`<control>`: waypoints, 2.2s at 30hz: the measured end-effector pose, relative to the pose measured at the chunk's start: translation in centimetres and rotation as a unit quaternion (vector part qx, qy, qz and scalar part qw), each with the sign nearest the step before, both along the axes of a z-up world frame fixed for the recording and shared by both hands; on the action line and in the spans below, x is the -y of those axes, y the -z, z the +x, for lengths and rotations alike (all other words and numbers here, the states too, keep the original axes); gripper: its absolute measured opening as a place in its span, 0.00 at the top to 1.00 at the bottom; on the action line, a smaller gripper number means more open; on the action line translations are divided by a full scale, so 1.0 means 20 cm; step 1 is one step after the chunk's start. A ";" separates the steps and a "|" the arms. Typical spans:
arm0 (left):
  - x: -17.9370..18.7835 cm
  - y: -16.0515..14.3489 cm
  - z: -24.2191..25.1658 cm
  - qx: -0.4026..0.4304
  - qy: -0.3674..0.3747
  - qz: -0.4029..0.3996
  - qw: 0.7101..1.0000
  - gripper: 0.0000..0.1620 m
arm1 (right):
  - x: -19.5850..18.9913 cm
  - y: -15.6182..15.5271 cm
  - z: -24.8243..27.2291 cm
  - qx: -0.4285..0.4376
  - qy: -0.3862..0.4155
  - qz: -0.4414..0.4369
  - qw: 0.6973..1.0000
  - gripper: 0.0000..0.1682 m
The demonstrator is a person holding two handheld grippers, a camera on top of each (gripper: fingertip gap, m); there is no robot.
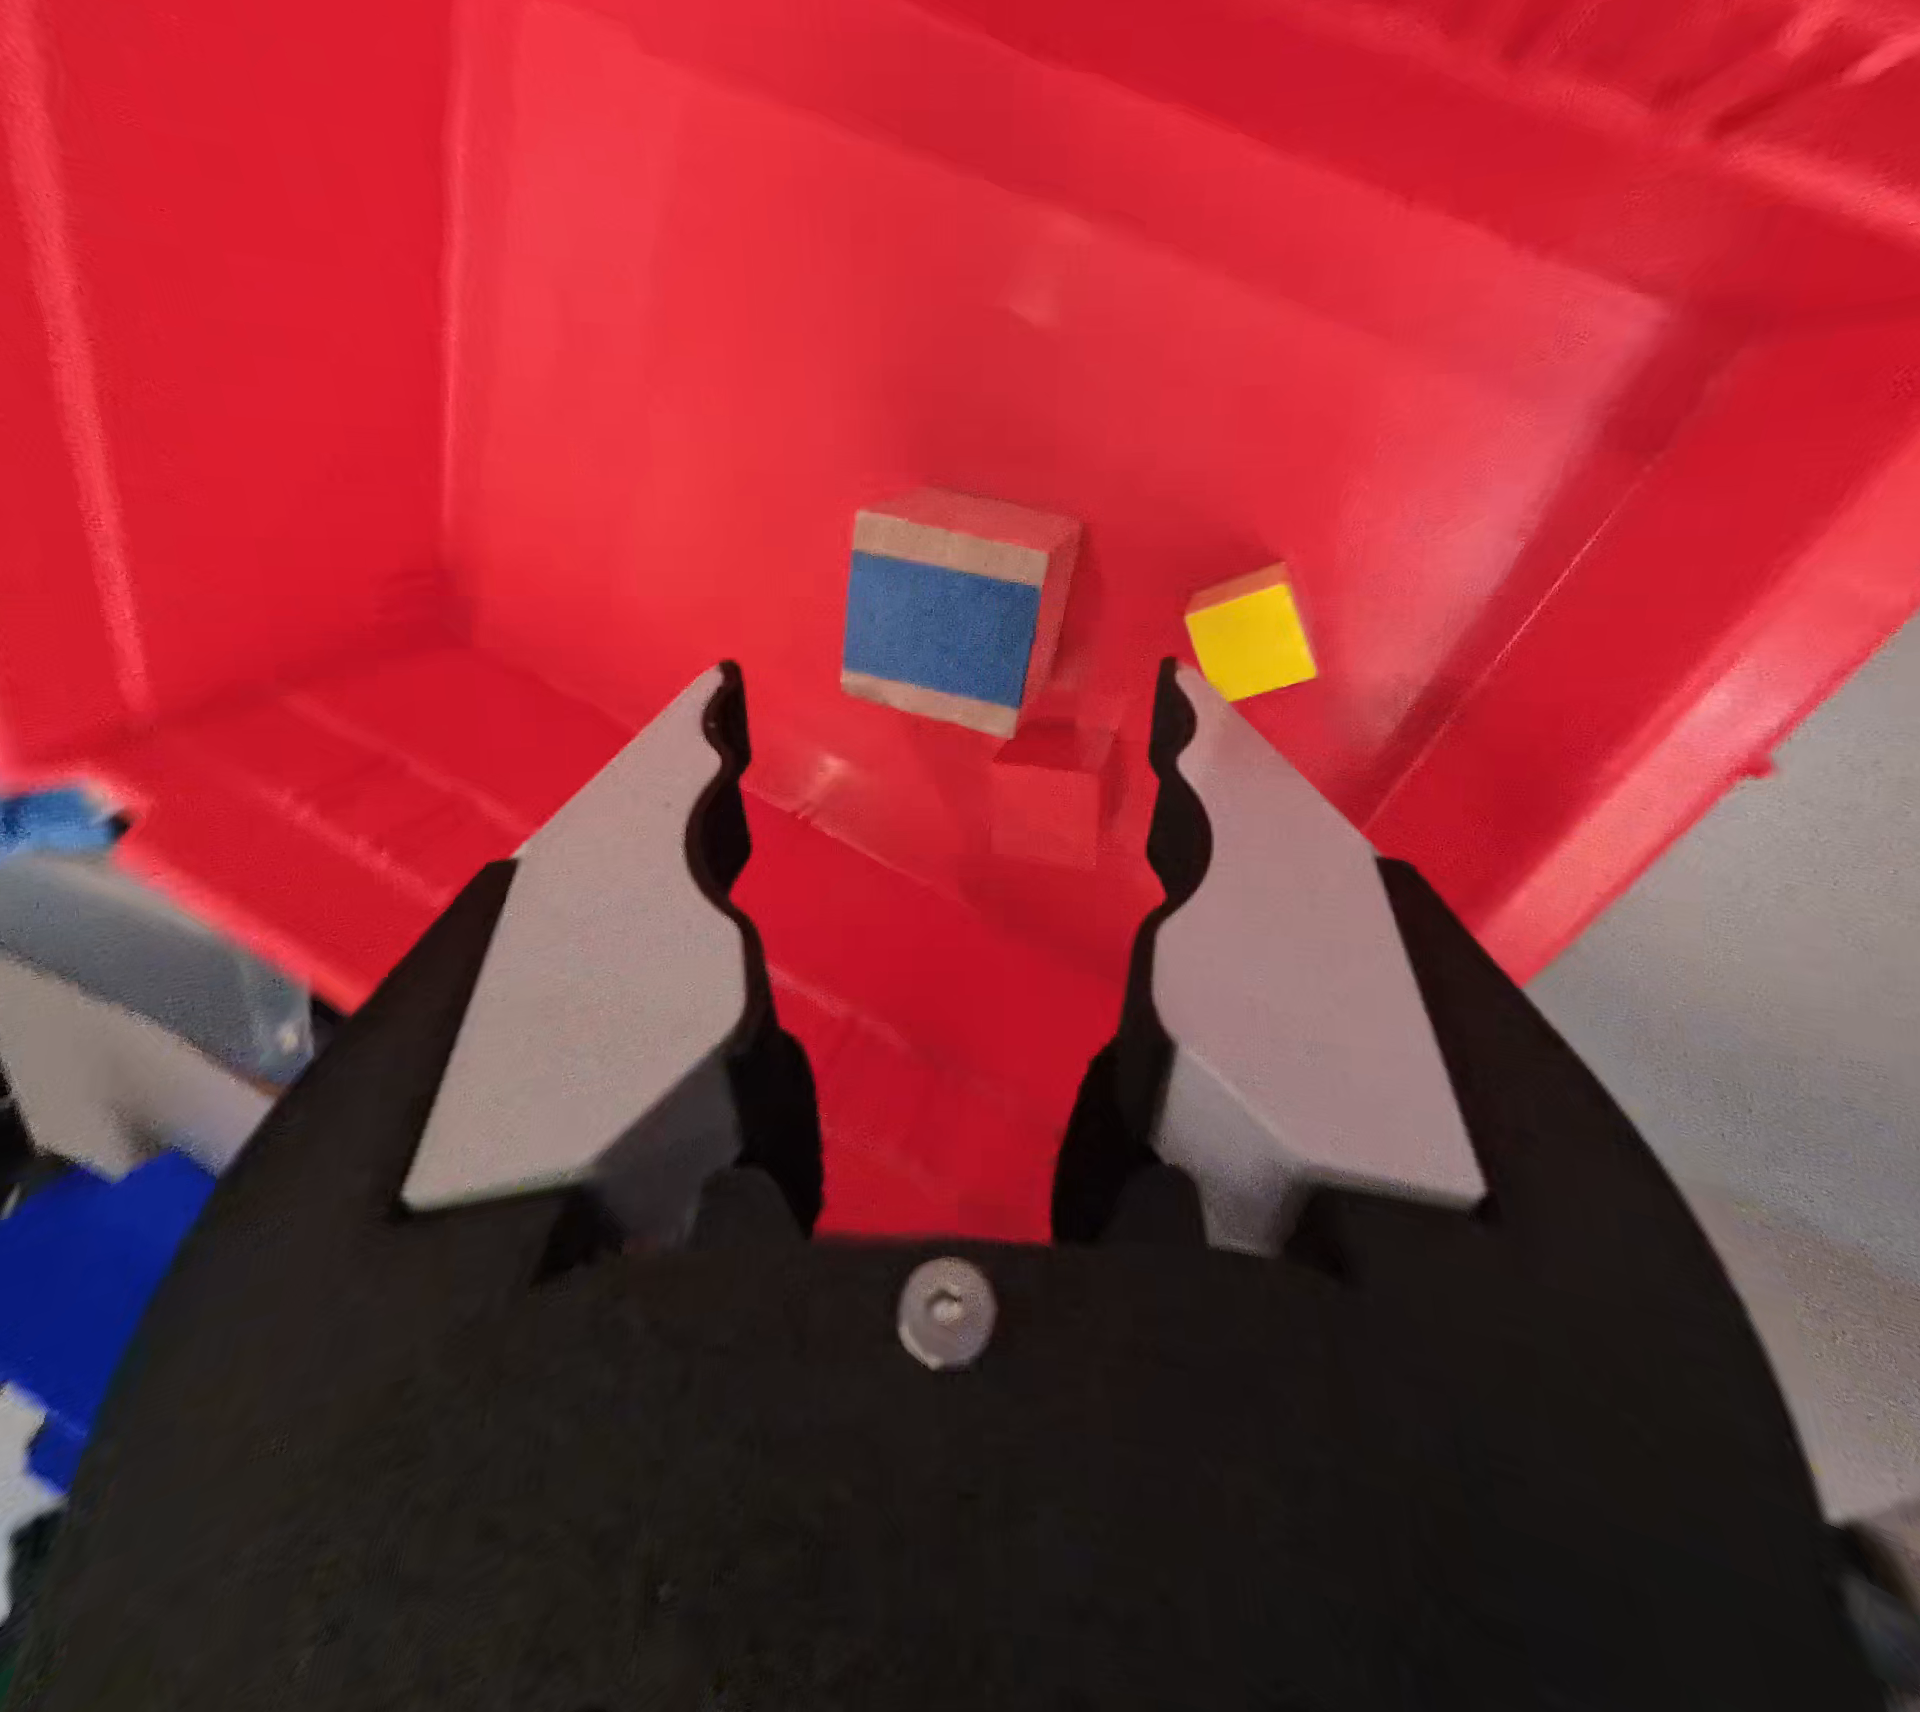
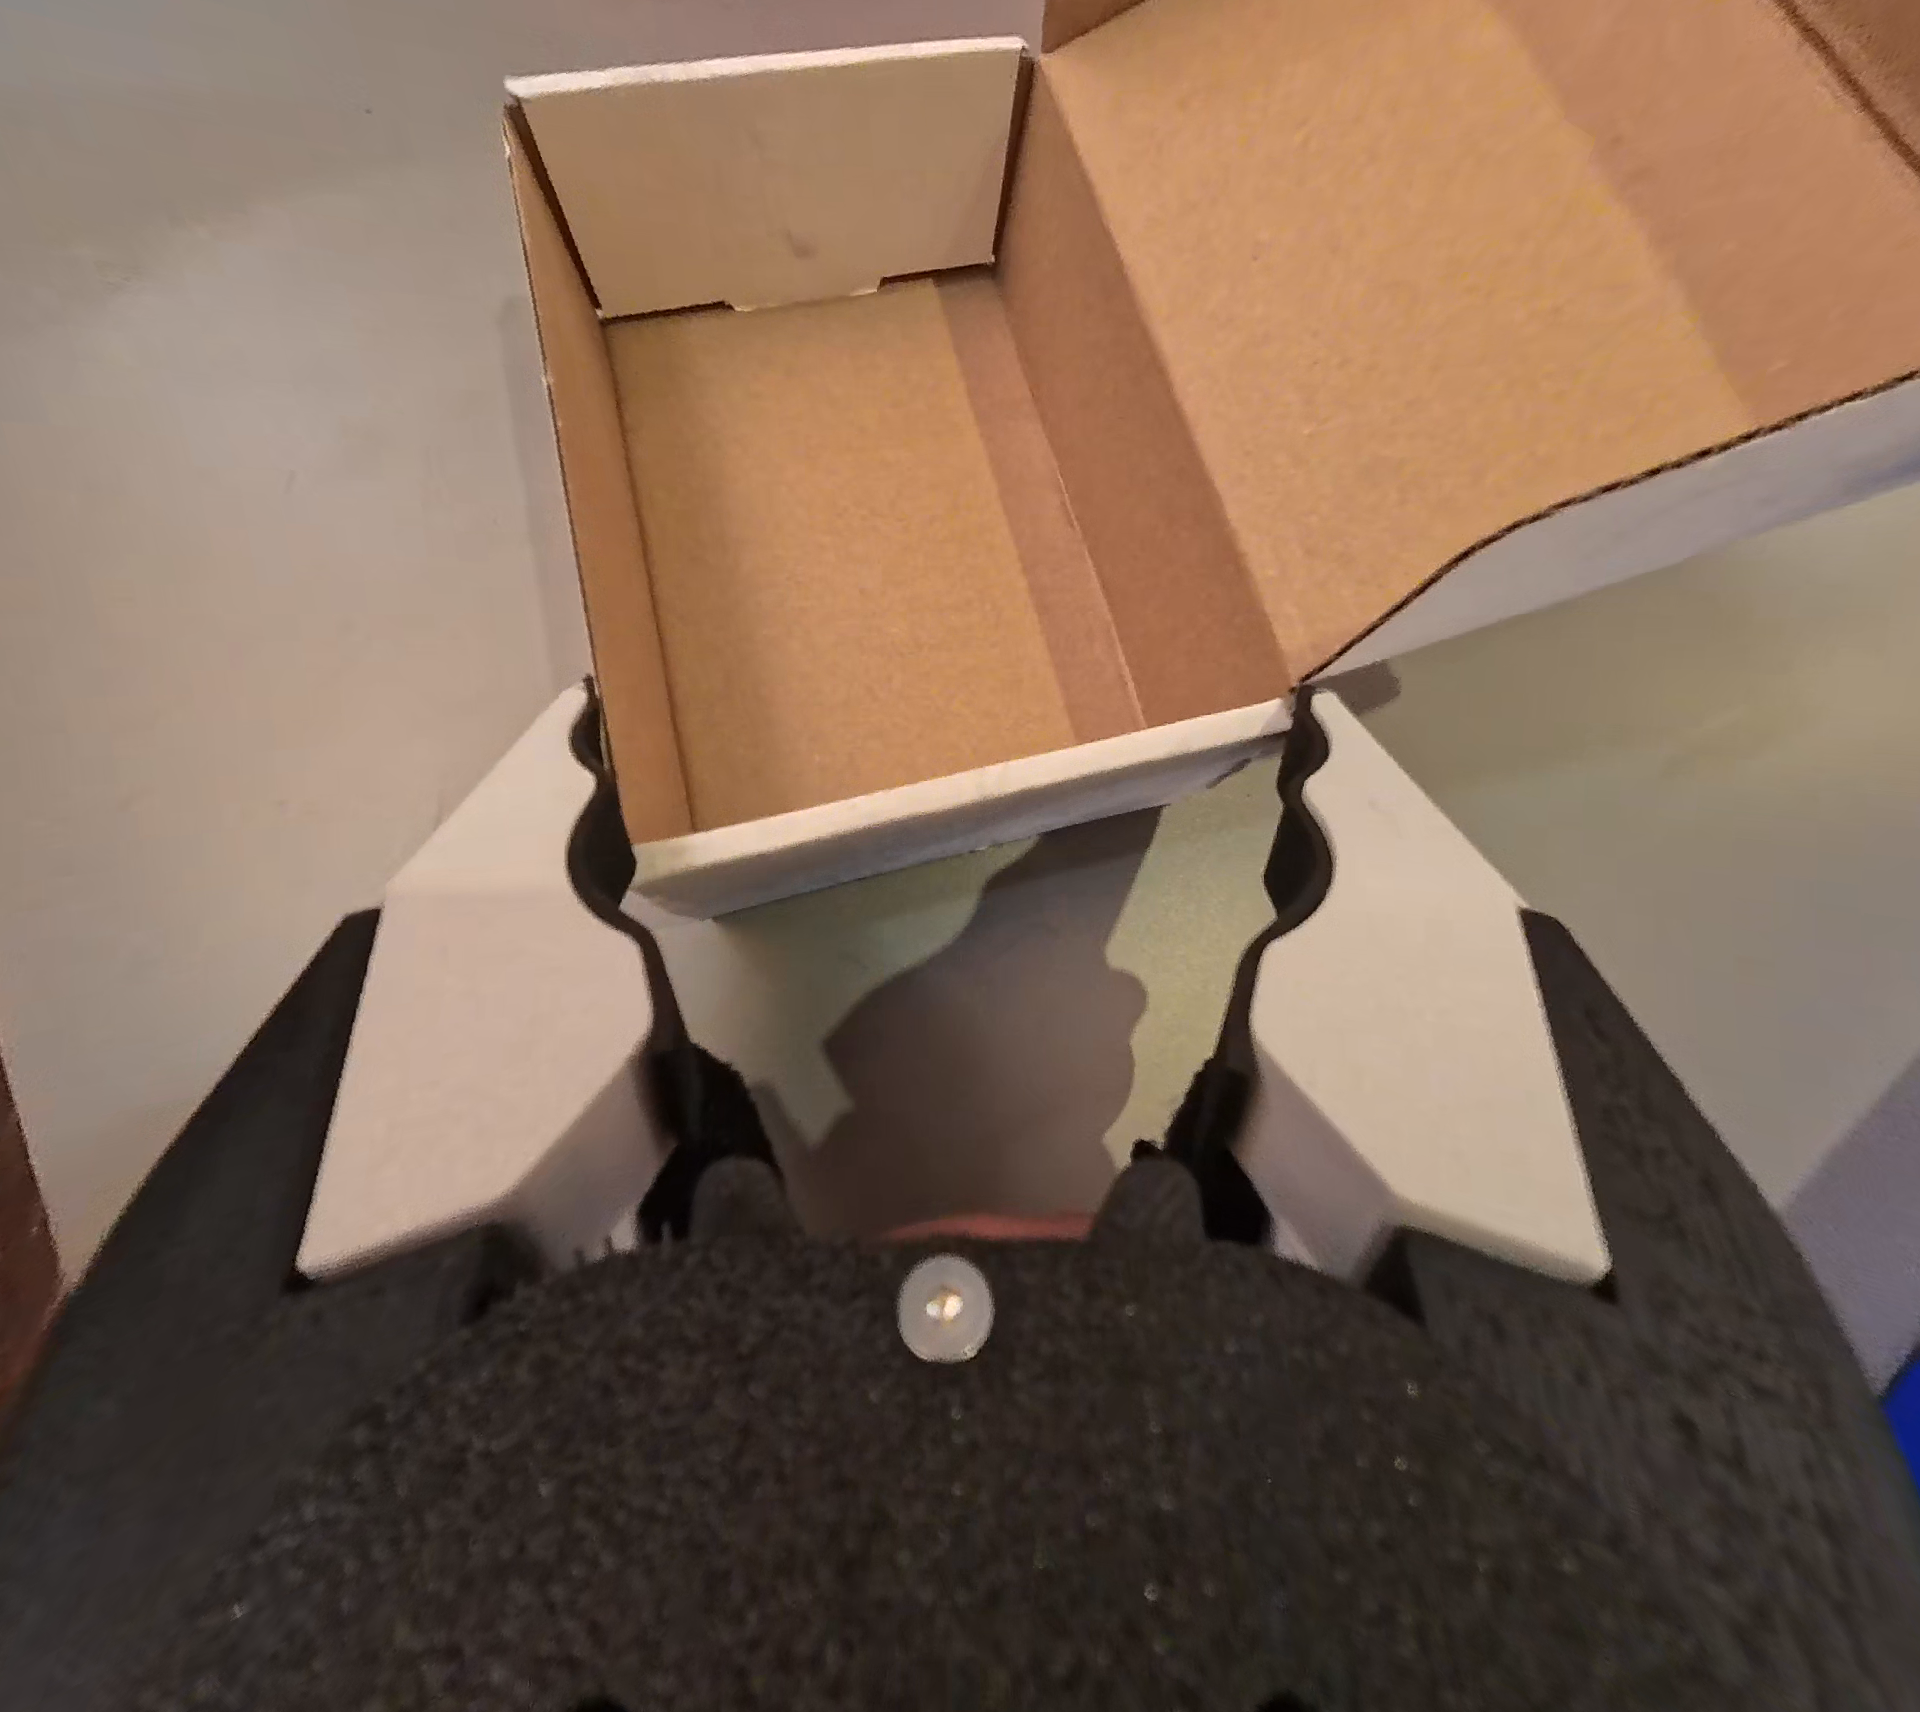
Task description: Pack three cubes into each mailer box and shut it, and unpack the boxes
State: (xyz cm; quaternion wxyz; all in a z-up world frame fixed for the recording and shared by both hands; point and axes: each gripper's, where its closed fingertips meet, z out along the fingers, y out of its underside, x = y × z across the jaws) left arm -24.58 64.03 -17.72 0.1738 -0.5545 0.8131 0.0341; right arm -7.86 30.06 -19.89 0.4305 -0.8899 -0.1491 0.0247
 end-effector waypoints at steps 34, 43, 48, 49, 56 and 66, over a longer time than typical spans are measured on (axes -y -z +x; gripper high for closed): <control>1.47 0.00 0.71 0.029 0.237 -0.173 0.955 0.61 | -0.01 0.00 0.00 0.009 -0.008 0.004 1.000 0.26; 0.40 -0.13 0.06 0.014 -0.014 -0.128 0.992 0.72 | -0.01 0.00 0.00 0.009 -0.004 0.001 1.000 0.26; 0.26 0.18 -0.05 -0.056 -0.102 -0.133 0.984 0.78 | -0.01 0.00 0.00 0.008 -0.002 0.000 1.000 0.26; 0.24 0.21 -0.08 -0.077 -0.103 -0.121 0.984 0.81 | -0.01 0.00 0.00 0.010 -0.002 0.001 1.000 0.26; 0.47 -0.30 0.17 0.071 -0.018 -0.106 0.992 0.88 | -0.01 0.00 0.00 0.008 -0.003 0.003 1.000 0.26; 1.35 -0.08 0.63 -0.009 0.219 -0.118 0.968 0.88 | 0.00 0.00 0.00 0.012 -0.006 0.005 1.000 0.26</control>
